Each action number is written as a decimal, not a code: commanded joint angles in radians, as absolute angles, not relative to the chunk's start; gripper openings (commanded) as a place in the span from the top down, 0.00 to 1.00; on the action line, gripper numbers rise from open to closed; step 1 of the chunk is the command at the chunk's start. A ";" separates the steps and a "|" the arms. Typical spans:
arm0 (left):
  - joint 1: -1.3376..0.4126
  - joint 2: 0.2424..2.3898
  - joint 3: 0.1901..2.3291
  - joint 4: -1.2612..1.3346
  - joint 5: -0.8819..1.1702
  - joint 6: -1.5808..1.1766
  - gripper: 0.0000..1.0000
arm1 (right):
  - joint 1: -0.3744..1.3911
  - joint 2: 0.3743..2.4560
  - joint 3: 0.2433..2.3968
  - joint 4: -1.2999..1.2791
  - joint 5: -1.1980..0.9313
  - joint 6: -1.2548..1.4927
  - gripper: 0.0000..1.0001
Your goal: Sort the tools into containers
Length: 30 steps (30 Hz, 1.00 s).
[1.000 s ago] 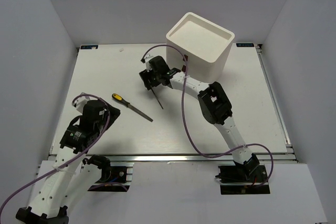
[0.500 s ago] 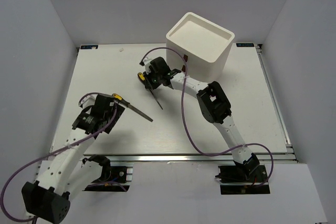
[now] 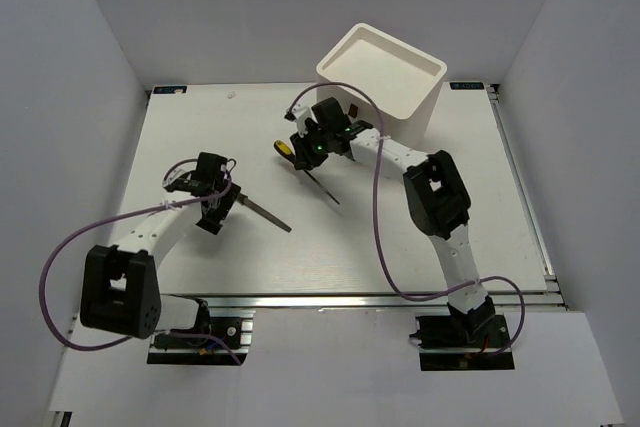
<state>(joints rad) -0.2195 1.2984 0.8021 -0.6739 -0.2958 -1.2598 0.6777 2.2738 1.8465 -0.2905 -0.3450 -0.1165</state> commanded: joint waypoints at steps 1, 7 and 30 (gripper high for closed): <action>-0.181 1.365 0.871 -0.597 -0.262 -1.227 0.12 | 0.670 2.143 1.778 -0.293 -0.393 -0.176 1.00; -0.173 1.483 0.997 -0.588 -0.259 -1.152 0.13 | 0.672 2.010 1.625 -0.261 -0.385 -0.270 1.00; -0.170 1.602 1.085 -0.652 -0.255 -1.086 0.15 | 0.514 1.923 2.272 -0.485 -0.262 -0.572 1.00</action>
<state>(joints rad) -0.1757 1.6585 1.0870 -0.6510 -0.2619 -1.1072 0.5640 1.8519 2.1670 -0.4206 -0.3473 -0.4854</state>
